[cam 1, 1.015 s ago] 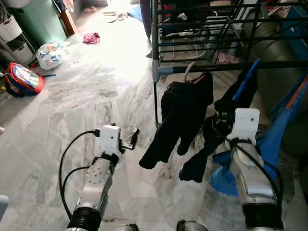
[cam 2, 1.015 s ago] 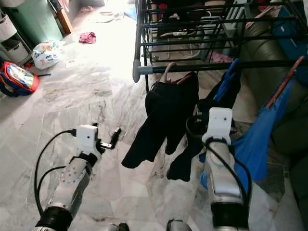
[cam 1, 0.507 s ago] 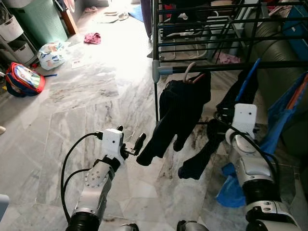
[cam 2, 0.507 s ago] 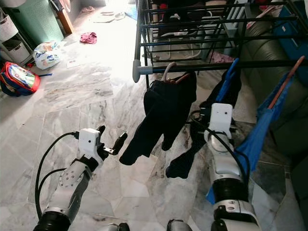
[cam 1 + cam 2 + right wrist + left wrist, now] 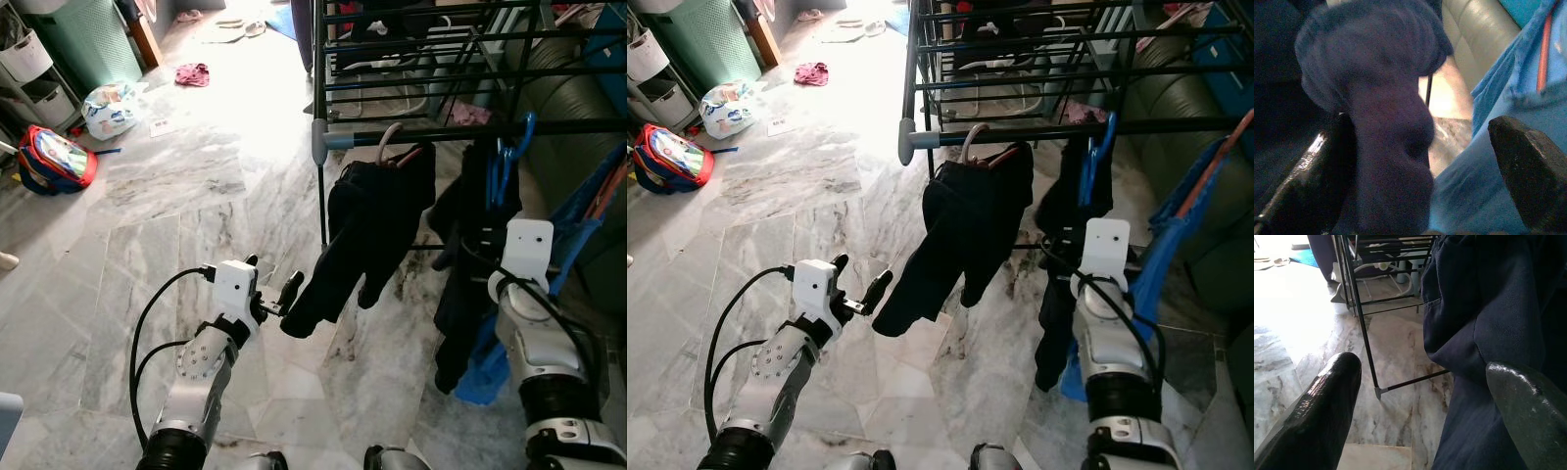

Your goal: Hang hanger

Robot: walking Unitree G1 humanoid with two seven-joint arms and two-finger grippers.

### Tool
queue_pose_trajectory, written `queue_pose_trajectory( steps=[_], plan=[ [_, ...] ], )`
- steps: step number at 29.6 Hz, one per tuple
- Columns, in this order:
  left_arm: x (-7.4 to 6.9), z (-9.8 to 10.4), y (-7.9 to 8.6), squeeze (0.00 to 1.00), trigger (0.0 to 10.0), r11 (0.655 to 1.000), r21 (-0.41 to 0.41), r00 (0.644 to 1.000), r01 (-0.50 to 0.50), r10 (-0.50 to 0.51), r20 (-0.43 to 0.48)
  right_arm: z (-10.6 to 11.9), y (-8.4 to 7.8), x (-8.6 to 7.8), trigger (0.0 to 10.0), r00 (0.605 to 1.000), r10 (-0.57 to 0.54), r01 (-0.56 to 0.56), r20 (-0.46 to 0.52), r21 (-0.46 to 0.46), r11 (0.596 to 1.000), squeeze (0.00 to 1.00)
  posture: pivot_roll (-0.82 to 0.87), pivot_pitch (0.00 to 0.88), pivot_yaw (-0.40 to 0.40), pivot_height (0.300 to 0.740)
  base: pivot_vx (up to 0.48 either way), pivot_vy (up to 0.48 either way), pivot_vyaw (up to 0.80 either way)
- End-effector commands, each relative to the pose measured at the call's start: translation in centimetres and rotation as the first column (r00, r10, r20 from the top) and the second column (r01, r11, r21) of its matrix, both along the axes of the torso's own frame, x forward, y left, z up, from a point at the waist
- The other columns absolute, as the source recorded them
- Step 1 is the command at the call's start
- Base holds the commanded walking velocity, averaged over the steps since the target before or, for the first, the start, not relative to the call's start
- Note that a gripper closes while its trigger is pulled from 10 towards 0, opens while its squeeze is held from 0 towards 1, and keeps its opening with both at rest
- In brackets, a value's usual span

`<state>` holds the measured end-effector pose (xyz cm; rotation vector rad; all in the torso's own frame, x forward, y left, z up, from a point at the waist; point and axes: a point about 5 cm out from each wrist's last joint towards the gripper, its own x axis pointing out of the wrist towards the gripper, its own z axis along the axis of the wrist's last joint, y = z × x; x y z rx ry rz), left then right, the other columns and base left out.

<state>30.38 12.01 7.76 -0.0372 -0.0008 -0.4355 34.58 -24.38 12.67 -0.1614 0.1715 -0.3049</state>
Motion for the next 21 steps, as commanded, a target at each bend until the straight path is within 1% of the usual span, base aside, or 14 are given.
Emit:
queue_pose_trajectory(
  steps=[1,4,10,11,12,13,15,21],
  plan=[
    [-0.1,-0.5,0.3,0.0,10.0,1.0,0.016,1.0,0.001,-0.001,-0.027,0.2,0.1,0.3,10.0,1.0,0.02,-0.02,0.0,-0.01,1.0,0.0,-0.08,0.213,0.094,0.74,0.0,0.0,0.0],
    [-0.1,-0.6,0.3,0.0,10.0,1.0,0.017,1.0,0.0,0.0,-0.027,0.7,-0.5,0.8,10.0,0.999,0.041,-0.041,-0.005,-0.028,0.999,0.0,-0.07,0.209,0.091,0.74,0.0,0.0,0.0],
    [-0.2,-0.8,0.5,0.0,10.0,1.0,0.022,0.999,-0.007,0.008,-0.035,1.4,-0.6,1.4,10.0,0.997,0.078,-0.078,-0.014,-0.051,0.996,0.0,-0.07,0.207,0.086,0.74,0.0,0.0,0.0],
    [-0.3,-0.8,0.5,0.0,10.0,1.0,0.023,0.999,-0.008,0.009,-0.034,1.4,-0.5,1.6,9.7,0.995,0.094,-0.095,-0.016,-0.044,0.995,0.0,-0.06,0.207,0.086,0.74,0.0,0.0,0.0],
    [-0.3,-0.8,0.5,0.0,10.0,1.0,0.023,0.999,-0.011,0.012,-0.034,1.5,-0.3,1.8,5.7,0.993,0.114,-0.115,-0.017,-0.044,0.992,0.0,-0.06,0.208,0.085,0.74,0.0,0.0,0.0],
    [-0.3,-0.8,0.6,0.0,10.0,1.0,0.023,0.999,-0.012,0.013,-0.035,1.6,-0.2,1.9,0.0,0.992,0.127,-0.127,-0.015,-0.044,0.991,0.0,-0.06,0.209,0.085,0.74,0.0,0.0,0.0],
    [-0.3,-0.9,0.7,0.0,10.0,1.0,0.025,0.999,-0.016,0.017,-0.035,1.8,0.2,2.1,0.1,0.986,0.164,-0.165,-0.021,-0.056,0.985,0.0,-0.06,0.213,0.083,0.74,0.0,0.0,0.0],
    [-0.3,-0.9,0.8,0.0,10.0,0.999,0.025,0.999,-0.021,0.022,-0.034,1.5,0.3,2.3,0.0,0.984,0.171,-0.173,-0.042,-0.047,0.984,0.0,-0.06,0.216,0.085,0.74,0.0,0.0,0.0]
  ],
)
